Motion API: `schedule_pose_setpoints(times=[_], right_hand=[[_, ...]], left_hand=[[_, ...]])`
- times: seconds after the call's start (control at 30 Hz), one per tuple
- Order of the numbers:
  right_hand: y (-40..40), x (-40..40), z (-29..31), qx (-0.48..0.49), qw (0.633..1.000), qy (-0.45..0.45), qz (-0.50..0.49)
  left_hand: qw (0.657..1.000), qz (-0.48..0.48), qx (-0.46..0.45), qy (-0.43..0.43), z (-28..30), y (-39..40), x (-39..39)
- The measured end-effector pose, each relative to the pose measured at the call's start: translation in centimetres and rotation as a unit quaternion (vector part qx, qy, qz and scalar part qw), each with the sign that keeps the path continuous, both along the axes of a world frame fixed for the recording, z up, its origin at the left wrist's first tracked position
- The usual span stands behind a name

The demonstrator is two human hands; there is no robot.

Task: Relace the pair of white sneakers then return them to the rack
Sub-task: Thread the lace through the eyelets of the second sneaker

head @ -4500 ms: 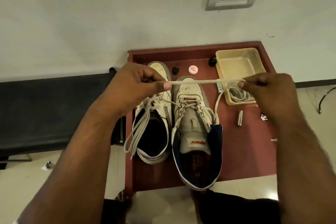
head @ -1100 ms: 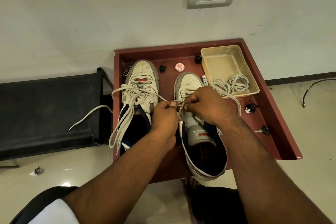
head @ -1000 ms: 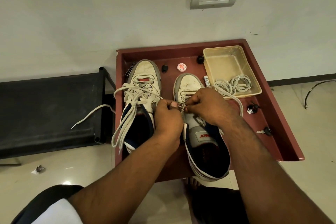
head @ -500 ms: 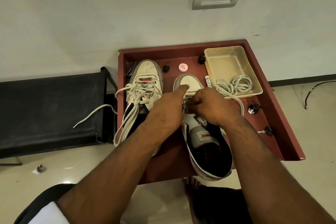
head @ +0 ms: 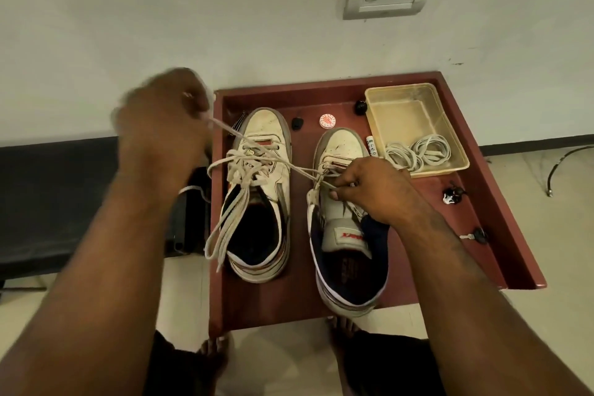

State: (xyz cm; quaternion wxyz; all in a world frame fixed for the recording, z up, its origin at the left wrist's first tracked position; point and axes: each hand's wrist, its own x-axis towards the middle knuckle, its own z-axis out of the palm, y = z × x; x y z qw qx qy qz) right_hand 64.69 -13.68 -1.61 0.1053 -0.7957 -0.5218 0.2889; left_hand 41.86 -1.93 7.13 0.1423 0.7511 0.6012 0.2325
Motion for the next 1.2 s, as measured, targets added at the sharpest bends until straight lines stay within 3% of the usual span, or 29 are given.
schedule_pose_setpoints(times=[0.07, 0.13, 0.2, 0.33, 0.47, 0.63, 0.77, 0.9, 1.03, 1.1, 1.2], right_hand=[[0.0, -0.3, 0.2, 0.004, 1.000, -0.001, 0.005], [0.1, -0.5, 0.2, 0.003, 1.000, -0.024, 0.019], [0.2, -0.8, 0.4, 0.006, 0.999, -0.045, 0.029], [0.2, -1.1, 0.5, 0.003, 0.998, -0.054, 0.029], [0.0, -0.8, 0.1, 0.020, 0.998, -0.047, 0.021], [0.3, -0.9, 0.0, 0.022, 0.998, -0.045, 0.030], [0.1, -0.8, 0.0, 0.020, 0.999, -0.026, 0.020], [0.1, -0.7, 0.1, 0.012, 1.000, -0.018, 0.017], [0.1, -0.8, 0.1, 0.020, 0.999, -0.023, 0.019], [0.2, -0.9, 0.0, 0.023, 0.999, -0.032, 0.029], [0.4, -1.2, 0.0, 0.024, 0.998, -0.049, 0.037]], left_hand=[[0.997, 0.060, -0.015, 0.048, 0.5, 1.4, -2.3], [0.987, 0.057, -0.045, 0.141, 0.6, 0.9, -1.8], [0.971, -0.001, -0.054, 0.235, -0.1, -0.8, 0.8], [0.934, -0.185, -0.102, 0.287, -3.5, -5.6, 6.7], [0.908, -0.198, -0.063, 0.363, -5.8, -6.4, 7.5], [0.901, -0.217, -0.039, 0.374, -6.0, -6.6, 7.5], [0.935, -0.182, -0.086, 0.293, -5.8, -5.4, 6.7], [0.966, -0.029, -0.121, 0.226, -2.6, -1.7, 3.3], [0.981, 0.129, -0.040, 0.137, -0.9, 1.6, -3.7], [0.986, 0.117, -0.021, 0.120, -0.8, 0.9, -3.5], [0.979, -0.034, -0.050, 0.197, -1.7, -2.3, 1.9]])
